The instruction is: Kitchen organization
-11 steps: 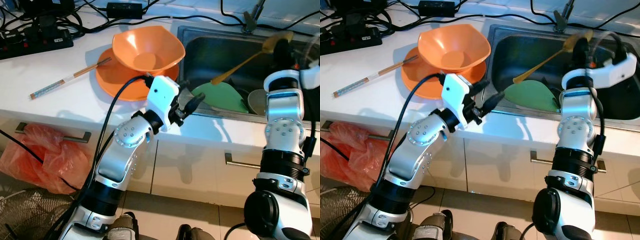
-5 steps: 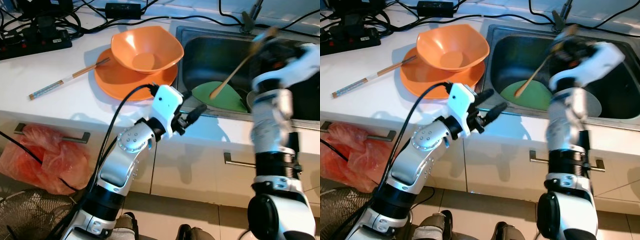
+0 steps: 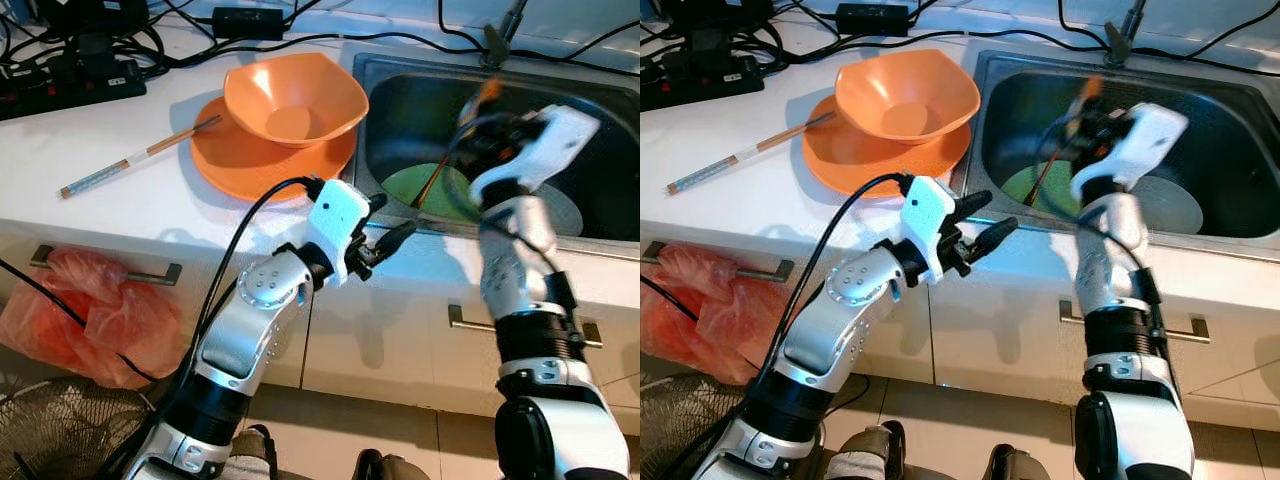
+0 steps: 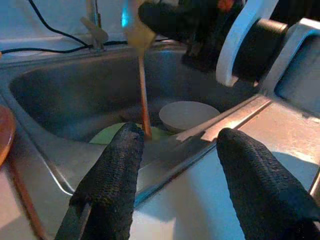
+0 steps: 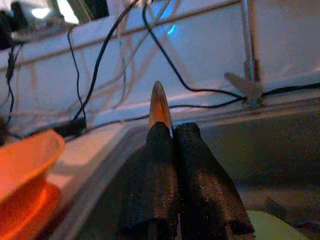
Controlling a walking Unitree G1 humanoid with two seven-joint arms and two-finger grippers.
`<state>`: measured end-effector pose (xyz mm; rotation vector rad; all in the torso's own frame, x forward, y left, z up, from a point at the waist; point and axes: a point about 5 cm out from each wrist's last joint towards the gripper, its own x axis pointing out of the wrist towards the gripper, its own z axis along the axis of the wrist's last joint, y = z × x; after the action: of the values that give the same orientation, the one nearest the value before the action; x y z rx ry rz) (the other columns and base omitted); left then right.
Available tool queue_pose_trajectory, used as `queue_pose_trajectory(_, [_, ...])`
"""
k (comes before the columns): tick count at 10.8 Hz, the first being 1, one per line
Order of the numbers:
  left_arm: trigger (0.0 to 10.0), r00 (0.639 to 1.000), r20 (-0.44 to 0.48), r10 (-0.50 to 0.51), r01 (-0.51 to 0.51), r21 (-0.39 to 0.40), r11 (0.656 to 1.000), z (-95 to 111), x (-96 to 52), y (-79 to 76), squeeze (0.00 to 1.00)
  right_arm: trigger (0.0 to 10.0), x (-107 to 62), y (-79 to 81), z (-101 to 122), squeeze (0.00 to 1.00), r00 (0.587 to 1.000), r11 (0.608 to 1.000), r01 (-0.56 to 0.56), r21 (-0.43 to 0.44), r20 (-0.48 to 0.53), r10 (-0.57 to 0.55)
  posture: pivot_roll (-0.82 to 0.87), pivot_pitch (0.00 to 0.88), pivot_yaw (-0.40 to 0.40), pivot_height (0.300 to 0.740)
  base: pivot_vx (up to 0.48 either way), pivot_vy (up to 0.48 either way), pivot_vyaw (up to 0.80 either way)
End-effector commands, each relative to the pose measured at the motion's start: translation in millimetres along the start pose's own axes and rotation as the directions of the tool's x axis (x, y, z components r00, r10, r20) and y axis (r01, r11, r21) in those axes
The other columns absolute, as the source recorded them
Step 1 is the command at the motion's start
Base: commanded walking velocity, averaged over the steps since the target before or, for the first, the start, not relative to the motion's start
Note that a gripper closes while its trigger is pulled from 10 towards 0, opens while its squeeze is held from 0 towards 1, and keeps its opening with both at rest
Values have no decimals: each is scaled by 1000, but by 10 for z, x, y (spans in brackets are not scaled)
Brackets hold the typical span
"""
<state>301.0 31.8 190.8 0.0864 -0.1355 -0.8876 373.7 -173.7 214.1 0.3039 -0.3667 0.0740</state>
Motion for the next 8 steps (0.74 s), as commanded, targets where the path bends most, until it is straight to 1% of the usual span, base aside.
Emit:
queue_pose_trajectory(1, [10000, 1000, 4, -16, 16, 8, 1000, 21, -8, -47, 0, 10000, -18, -11, -23, 0, 1000, 999, -17, -32, -5, 17, 214, 140, -37, 740, 0, 0, 0])
queue_pose_trajectory(3, [10000, 1000, -1, -8, 8, 11, 1000, 14, -21, -40, 0, 10000, -45, 25, -98, 0, 998, 997, -49, -67, -30, 47, 217, 156, -43, 740, 0, 0, 0])
queue_pose_trajectory(7, [10000, 1000, -10, -1, 1, 12, 1000, 7, -30, -28, 0, 10000, -139, 48, -348, 0, 986, 989, -102, -110, -144, 86, 217, 166, -44, 740, 0, 0, 0])
queue_pose_trajectory(8, [10000, 1000, -10, -1, 1, 13, 1000, 7, -31, -28, 0, 10000, -147, 50, -363, 0, 985, 988, -106, -111, -149, 89, 218, 168, -44, 740, 0, 0, 0])
